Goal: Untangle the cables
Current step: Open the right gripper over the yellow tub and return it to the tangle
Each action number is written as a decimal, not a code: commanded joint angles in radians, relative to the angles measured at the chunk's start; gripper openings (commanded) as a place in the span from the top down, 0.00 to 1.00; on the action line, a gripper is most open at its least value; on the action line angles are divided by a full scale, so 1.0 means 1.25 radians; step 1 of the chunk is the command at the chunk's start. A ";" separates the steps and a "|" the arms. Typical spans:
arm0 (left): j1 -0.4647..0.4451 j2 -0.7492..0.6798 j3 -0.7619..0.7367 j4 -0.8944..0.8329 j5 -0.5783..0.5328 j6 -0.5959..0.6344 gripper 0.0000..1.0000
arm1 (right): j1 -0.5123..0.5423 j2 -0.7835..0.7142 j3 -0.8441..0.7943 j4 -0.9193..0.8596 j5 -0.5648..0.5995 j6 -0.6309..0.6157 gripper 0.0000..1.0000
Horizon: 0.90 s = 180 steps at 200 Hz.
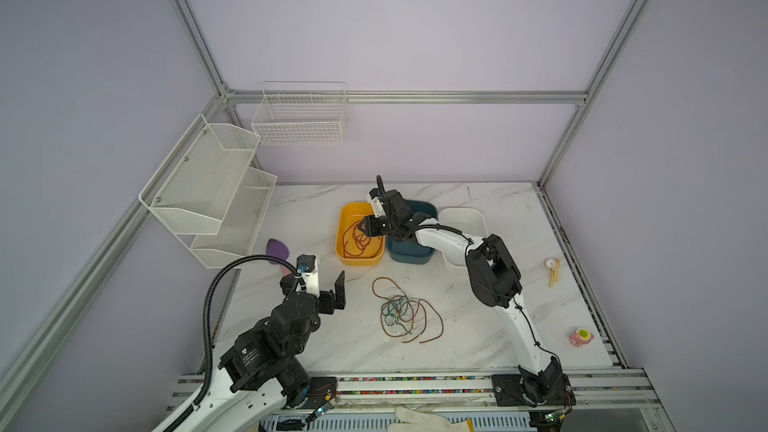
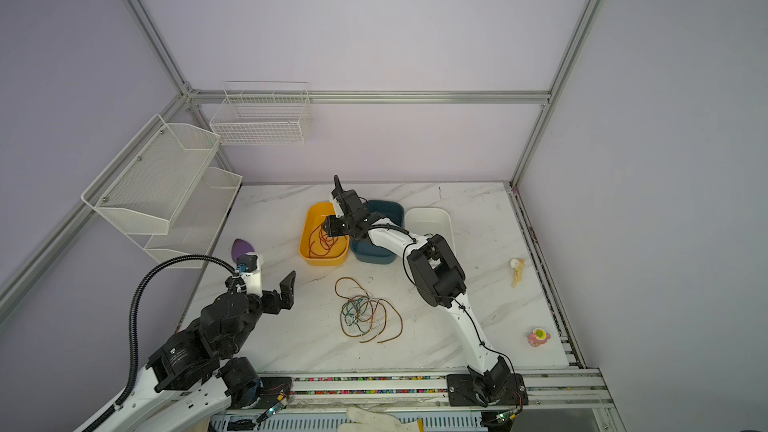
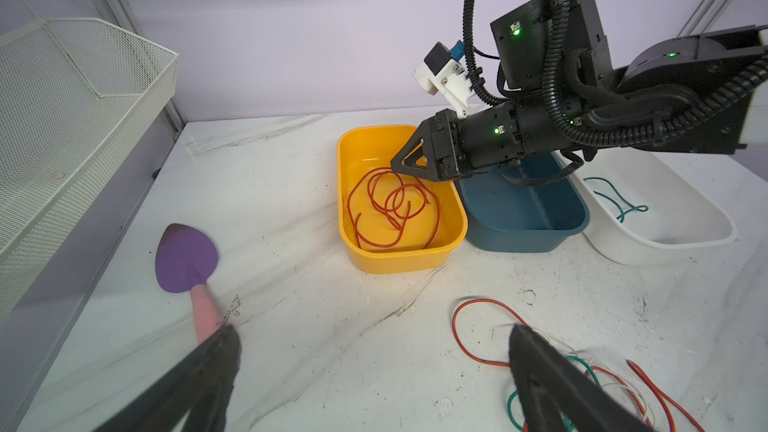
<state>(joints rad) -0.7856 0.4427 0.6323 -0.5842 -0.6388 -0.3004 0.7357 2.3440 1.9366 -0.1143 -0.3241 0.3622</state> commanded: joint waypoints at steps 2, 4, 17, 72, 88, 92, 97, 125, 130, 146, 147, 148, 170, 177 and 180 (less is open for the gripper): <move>0.006 -0.002 -0.030 0.035 0.008 0.013 0.00 | 0.000 -0.079 -0.022 -0.022 0.032 -0.018 0.59; 0.005 -0.002 -0.030 0.035 0.009 0.013 0.00 | 0.000 -0.083 -0.026 -0.021 0.033 -0.018 0.58; 0.006 -0.001 -0.030 0.035 0.014 0.014 0.00 | 0.000 -0.109 -0.051 -0.017 0.042 -0.020 0.54; 0.005 0.012 -0.027 0.032 0.042 0.015 0.00 | 0.000 -0.320 -0.254 0.002 0.130 -0.003 0.34; 0.005 0.021 -0.022 0.029 0.054 0.015 0.00 | 0.001 -0.404 -0.356 0.026 0.138 0.018 0.32; 0.005 0.024 -0.021 0.028 0.057 0.013 0.00 | 0.001 -0.426 -0.381 0.029 0.139 0.024 0.31; 0.006 0.027 -0.020 0.028 0.060 0.013 0.00 | 0.002 -0.460 -0.421 0.033 0.144 0.034 0.31; 0.005 0.050 -0.013 0.024 0.084 0.012 0.00 | 0.014 -0.615 -0.611 0.086 0.150 0.104 0.27; 0.006 0.053 -0.012 0.023 0.088 0.011 0.00 | 0.017 -0.636 -0.637 0.094 0.149 0.116 0.27; 0.005 0.069 -0.006 0.019 0.098 0.012 0.00 | 0.027 -0.709 -0.730 0.112 0.148 0.163 0.27; 0.005 0.069 -0.006 0.018 0.099 0.012 0.00 | 0.028 -0.712 -0.735 0.114 0.148 0.167 0.27; 0.005 0.070 -0.005 0.018 0.099 0.011 0.00 | 0.028 -0.717 -0.740 0.116 0.149 0.172 0.27; 0.006 0.084 0.000 0.013 0.113 0.009 0.00 | 0.038 -0.814 -0.871 0.154 0.148 0.252 0.27; 0.005 0.086 0.000 0.012 0.117 0.010 0.00 | 0.045 -0.843 -0.906 0.165 0.152 0.274 0.27; 0.005 0.086 0.000 0.012 0.118 0.009 0.00 | 0.050 -0.857 -0.923 0.168 0.155 0.286 0.27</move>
<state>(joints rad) -0.7856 0.5442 0.6300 -0.5884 -0.5201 -0.2947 0.7742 1.3735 0.9054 0.0273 -0.1501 0.5789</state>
